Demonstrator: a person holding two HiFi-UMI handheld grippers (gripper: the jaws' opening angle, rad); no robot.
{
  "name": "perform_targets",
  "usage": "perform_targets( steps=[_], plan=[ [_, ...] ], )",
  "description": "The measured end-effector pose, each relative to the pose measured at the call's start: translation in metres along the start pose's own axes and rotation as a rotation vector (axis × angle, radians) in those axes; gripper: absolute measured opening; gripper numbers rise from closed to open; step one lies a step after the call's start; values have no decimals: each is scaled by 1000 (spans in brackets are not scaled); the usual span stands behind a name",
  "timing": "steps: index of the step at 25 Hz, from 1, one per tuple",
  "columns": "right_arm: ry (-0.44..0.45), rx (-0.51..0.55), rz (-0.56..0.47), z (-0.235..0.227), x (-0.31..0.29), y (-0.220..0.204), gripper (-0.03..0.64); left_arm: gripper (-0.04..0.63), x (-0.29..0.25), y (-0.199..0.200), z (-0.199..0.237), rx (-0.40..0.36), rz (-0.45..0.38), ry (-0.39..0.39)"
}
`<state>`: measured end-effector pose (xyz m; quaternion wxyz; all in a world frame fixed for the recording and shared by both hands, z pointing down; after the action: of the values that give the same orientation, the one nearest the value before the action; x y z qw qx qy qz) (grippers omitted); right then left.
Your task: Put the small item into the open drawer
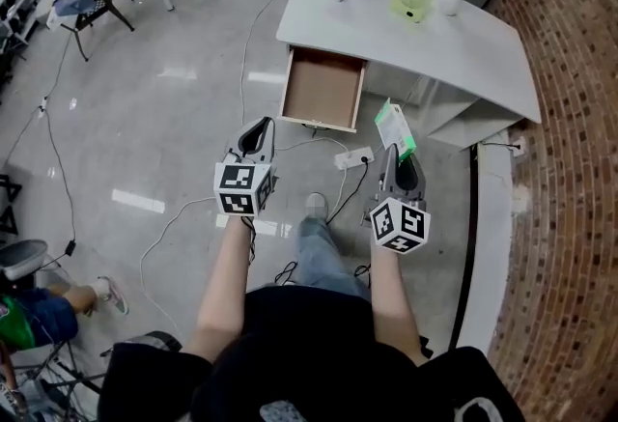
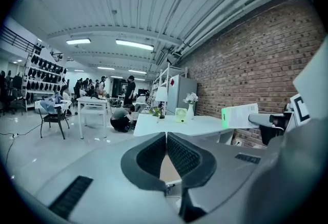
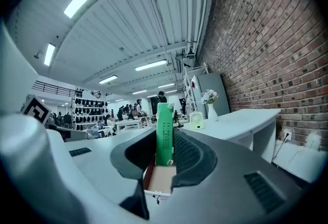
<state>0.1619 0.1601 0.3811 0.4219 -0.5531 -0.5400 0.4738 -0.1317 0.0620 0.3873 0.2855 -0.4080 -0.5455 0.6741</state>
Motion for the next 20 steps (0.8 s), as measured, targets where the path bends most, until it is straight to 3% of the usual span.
perform_targets(
  steps=[10,20],
  plan=[
    [95,0,85,-39,-171,9,83,28,-146,32,32,30,29,63],
    [154,-23,154,-44,-240,-6,83,28,-201,36,47,43,64,81]
  ],
)
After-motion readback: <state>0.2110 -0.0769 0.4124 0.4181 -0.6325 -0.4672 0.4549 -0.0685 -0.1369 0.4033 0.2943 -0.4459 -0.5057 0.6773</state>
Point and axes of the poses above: the fingertips, and each gripper's own axes: x backward along the fingers, z to its left, y out of its top, the point moved 8 cm from there along x, backward along the fingers, and after that the axes turned 1 degree about -x, right-handed, at the moved point
